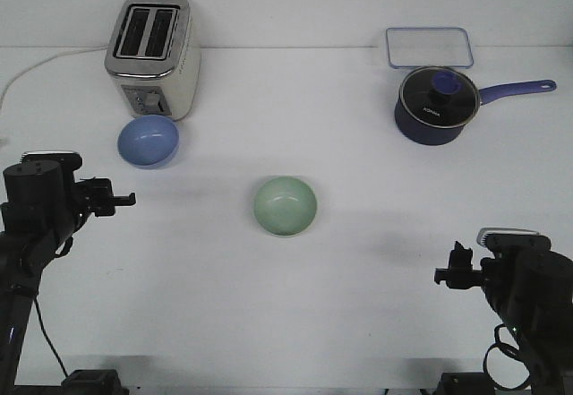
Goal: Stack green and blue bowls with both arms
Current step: 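Move the left gripper forward to the light blue bowl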
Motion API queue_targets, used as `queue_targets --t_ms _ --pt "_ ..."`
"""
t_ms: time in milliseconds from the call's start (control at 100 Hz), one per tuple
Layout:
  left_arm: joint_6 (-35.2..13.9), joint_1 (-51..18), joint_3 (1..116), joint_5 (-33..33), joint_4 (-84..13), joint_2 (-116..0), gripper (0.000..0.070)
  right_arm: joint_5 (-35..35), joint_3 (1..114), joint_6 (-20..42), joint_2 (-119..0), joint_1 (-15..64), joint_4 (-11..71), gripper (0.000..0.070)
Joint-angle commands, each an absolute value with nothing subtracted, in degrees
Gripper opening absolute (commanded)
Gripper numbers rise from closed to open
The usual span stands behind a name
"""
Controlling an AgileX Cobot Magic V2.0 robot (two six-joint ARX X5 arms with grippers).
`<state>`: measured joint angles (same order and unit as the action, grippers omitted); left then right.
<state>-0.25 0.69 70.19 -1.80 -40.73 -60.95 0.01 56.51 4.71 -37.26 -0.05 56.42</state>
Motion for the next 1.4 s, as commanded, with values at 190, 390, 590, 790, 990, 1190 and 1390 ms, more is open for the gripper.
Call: queue_targets --t_ms 190,390,590,790,990,1190,1390 --pt "-2.02 0.82 72.27 -1.96 -39.72 -62.08 0.0583 0.08 56.93 4.45 -37.5 -0.08 55.66 0.0413" --pt "-2.63 3.07 81.91 -1.96 -42.48 -71.22 0.0583 0.08 56.93 4.45 -37.5 -0.08 55.48 0.0413" --pt "-1.85 5.98 97.27 -1.96 -50.76 -86.56 0.0583 0.08 56.93 4.45 -37.5 -0.08 55.24 0.0413" --pt "-0.19 7.25 106.8 -1.91 -52.84 -99.77 0.0583 0.08 56.93 4.45 -37.5 -0.08 55.02 0.0413" --pt "0.43 7.55 109.65 -1.45 -50.98 -108.6 0.0583 0.05 56.93 4.45 -37.5 -0.08 54.92 0.0413" --pt "0.45 7.57 109.65 0.67 -46.85 -114.28 0.0583 0.08 56.93 4.45 -37.5 -0.08 54.87 0.0413" --pt "0.43 7.68 109.65 1.54 -45.63 -119.04 0.0583 0.08 56.93 4.45 -37.5 -0.08 54.87 0.0413"
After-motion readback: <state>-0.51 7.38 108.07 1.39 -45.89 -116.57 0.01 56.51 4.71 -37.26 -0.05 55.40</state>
